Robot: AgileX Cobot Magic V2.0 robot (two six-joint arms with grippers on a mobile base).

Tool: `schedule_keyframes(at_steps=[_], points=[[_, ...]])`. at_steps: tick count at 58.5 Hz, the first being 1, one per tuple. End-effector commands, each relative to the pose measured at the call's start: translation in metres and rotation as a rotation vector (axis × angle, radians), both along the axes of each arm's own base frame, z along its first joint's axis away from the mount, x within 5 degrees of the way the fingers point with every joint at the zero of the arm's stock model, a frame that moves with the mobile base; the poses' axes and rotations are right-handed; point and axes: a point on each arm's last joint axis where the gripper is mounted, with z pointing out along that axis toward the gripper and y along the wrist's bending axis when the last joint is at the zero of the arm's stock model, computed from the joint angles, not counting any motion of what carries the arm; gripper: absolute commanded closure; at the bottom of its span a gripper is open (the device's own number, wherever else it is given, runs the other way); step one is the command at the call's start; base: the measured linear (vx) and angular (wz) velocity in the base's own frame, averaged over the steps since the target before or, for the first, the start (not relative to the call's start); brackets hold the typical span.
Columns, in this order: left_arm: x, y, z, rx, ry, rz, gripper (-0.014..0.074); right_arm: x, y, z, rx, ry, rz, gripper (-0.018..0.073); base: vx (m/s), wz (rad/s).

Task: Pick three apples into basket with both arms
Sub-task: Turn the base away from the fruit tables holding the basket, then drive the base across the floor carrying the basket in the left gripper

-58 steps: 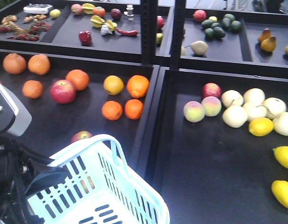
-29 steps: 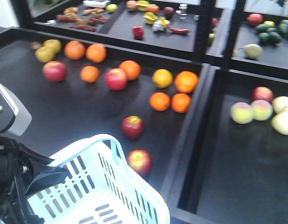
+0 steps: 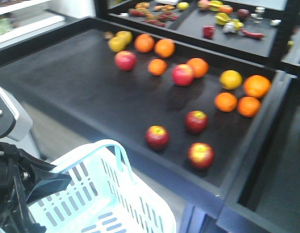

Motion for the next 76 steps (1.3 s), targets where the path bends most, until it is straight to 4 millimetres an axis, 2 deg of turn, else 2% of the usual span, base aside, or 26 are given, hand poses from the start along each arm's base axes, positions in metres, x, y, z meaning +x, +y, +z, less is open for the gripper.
schedule_keyframes(at_steps=[1, 76], points=[[0.0005, -0.0018, 0.0168, -0.094, -0.078, 0.021, 0.0602, 0.0002, 0.0015, 0.0029, -0.025, -0.067, 0.017, 0.0567, -0.17, 0.51], [0.0005, -0.0018, 0.0168, -0.094, -0.078, 0.021, 0.0602, 0.0002, 0.0016, 0.0030, -0.025, -0.068, 0.018, 0.0567, -0.17, 0.46]])
